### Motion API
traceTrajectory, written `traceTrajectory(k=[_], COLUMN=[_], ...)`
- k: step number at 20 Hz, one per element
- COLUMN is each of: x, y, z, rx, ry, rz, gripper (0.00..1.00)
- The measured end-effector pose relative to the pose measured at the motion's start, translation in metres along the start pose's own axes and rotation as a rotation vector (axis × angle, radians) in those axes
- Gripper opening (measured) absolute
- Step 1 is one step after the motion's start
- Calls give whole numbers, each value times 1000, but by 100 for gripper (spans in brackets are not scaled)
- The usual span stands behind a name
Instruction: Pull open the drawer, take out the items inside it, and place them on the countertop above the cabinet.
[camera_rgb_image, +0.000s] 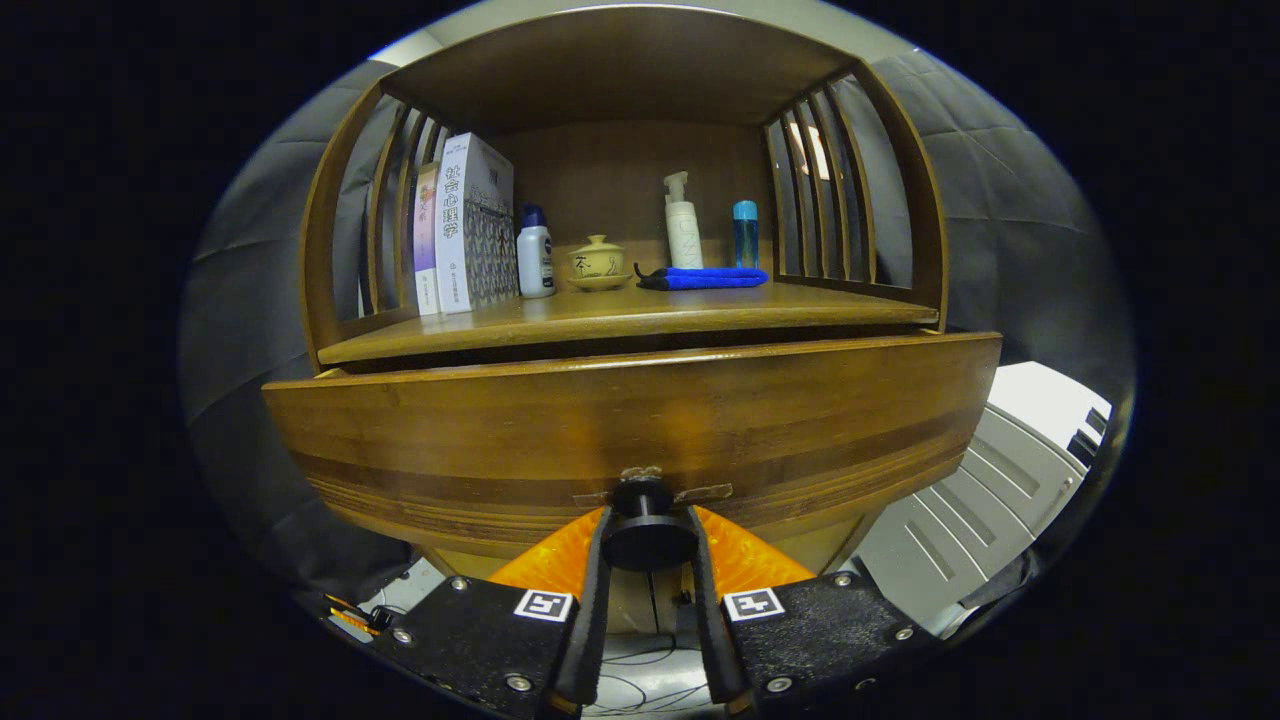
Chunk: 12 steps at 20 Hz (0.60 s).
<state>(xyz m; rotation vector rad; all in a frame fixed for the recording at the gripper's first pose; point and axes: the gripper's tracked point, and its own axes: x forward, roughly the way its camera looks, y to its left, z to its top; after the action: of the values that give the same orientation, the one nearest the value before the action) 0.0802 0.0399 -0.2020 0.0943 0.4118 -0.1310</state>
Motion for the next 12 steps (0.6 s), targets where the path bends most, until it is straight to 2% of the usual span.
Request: traceTrajectory(k=[12], x=[-46], y=[-3], z=[-16], rx=[-40], ry=[45], rz=[-9], gripper=[41])
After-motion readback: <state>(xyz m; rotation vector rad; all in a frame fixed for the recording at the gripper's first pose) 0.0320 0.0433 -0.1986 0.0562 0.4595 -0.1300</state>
